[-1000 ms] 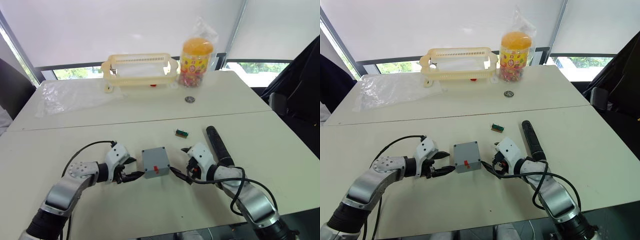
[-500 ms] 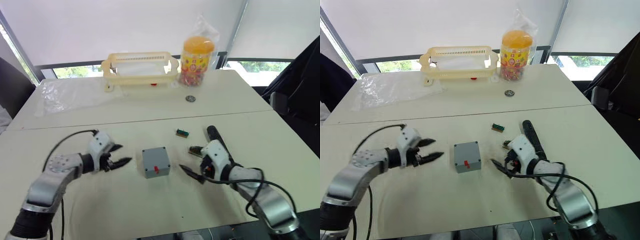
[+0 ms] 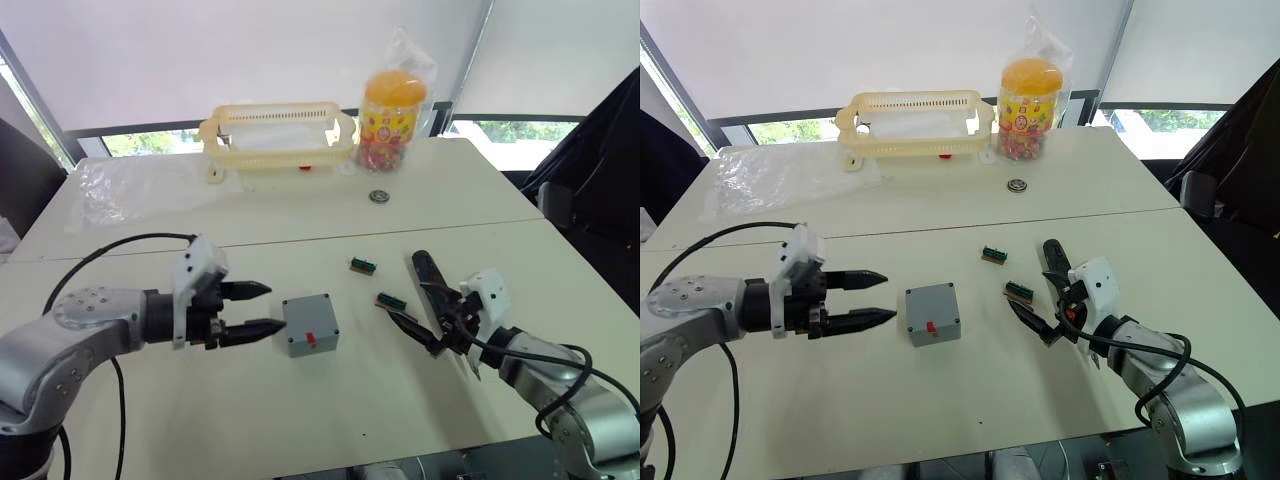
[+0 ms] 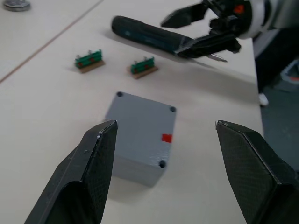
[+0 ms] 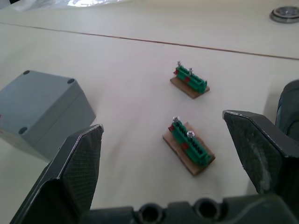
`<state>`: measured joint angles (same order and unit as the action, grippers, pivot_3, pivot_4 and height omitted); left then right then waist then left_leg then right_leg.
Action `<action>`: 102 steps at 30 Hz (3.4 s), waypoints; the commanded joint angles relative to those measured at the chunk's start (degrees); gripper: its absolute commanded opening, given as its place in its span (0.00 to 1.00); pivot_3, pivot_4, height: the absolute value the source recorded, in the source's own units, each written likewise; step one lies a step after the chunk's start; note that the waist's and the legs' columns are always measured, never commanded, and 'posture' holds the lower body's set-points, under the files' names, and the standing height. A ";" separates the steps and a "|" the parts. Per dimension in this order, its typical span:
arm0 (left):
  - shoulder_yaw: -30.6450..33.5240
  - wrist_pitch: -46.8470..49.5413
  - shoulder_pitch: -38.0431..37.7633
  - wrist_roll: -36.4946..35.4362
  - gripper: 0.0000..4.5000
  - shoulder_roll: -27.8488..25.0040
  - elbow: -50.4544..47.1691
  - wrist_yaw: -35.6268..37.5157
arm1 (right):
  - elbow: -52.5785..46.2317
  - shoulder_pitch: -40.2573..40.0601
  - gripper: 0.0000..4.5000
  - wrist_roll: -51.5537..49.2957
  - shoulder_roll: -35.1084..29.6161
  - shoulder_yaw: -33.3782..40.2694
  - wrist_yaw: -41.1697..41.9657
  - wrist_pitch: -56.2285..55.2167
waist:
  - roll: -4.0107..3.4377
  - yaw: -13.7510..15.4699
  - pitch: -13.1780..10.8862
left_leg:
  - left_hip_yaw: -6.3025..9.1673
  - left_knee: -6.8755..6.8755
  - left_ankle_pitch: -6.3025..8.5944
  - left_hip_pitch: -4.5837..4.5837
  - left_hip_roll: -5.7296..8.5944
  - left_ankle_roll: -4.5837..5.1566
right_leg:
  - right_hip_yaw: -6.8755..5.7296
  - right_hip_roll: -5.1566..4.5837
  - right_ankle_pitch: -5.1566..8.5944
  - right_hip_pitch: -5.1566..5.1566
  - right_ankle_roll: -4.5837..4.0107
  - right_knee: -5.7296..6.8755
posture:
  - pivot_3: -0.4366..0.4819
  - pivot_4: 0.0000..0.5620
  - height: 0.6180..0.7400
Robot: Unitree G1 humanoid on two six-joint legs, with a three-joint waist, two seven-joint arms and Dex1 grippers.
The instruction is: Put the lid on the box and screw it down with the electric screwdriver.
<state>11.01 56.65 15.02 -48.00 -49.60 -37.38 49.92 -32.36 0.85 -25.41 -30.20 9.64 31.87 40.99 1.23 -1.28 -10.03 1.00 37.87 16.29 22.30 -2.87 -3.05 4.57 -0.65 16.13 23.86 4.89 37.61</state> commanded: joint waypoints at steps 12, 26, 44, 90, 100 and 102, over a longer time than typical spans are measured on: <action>-5.08 -5.48 -0.78 3.23 0.76 -4.29 -2.36 1.33 | 15.41 8.12 0.99 5.28 0.72 -5.85 1.26 -9.39 | -0.05 0.07 -0.06 | -0.07 0.00 0.00 0.04 0.00 0.00 | 0.03 0.00 0.00 0.05 0.00 -0.03 | 0.48 0.27 1.00; -4.16 -6.11 -2.84 2.52 0.76 -4.34 -2.33 -0.49 | 21.21 9.36 0.61 7.76 2.26 -7.89 1.65 -14.14 | -0.07 0.05 -0.07 | -0.10 0.00 0.00 0.05 0.00 0.00 | 0.06 -0.01 -0.01 0.07 0.02 -0.03 | 0.48 0.27 1.00; -5.56 -7.07 -1.72 3.87 0.76 -3.90 -0.92 -0.97 | 21.79 8.40 0.01 9.07 2.25 -8.20 1.38 -15.66 | -0.06 0.10 -0.06 | -0.13 0.03 0.00 0.03 0.00 0.00 | 0.08 -0.01 -0.03 0.04 0.01 -0.03 | 0.48 0.27 1.00; -7.49 -8.12 -0.79 5.37 0.76 -2.10 -0.46 -3.74 | 17.48 8.57 0.02 10.19 2.25 -7.50 -2.39 -11.75 | -0.06 0.14 -0.06 | -0.15 0.05 0.00 0.04 0.00 0.00 | 0.09 -0.01 -0.12 0.04 0.15 -0.02 | 0.48 0.27 1.00; -8.31 -9.10 -1.27 6.40 0.76 -1.42 -0.01 -3.30 | 10.43 6.46 0.02 10.93 2.58 -6.83 -3.99 -14.55 | -0.07 0.15 -0.06 | -0.15 0.04 0.00 0.04 0.00 0.00 | 0.09 -0.01 -0.12 0.04 0.16 -0.02 | 0.48 0.27 1.00; -8.51 -9.25 -1.20 6.68 0.76 -1.25 0.13 -3.16 | 10.11 6.16 0.02 11.40 2.53 -6.94 -4.36 -15.15 | -0.07 0.15 -0.06 | -0.15 0.04 0.00 0.04 0.00 0.00 | 0.09 -0.01 -0.12 0.04 0.16 -0.02 | 0.48 0.27 1.00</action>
<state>2.56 48.42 13.62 -41.71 -51.05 -37.05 46.22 -19.86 7.07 -14.33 -27.81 1.79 28.01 27.38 1.16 -1.13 -10.09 0.85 37.92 16.29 22.34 -2.87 -3.05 4.66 -0.66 16.01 23.90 5.05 37.59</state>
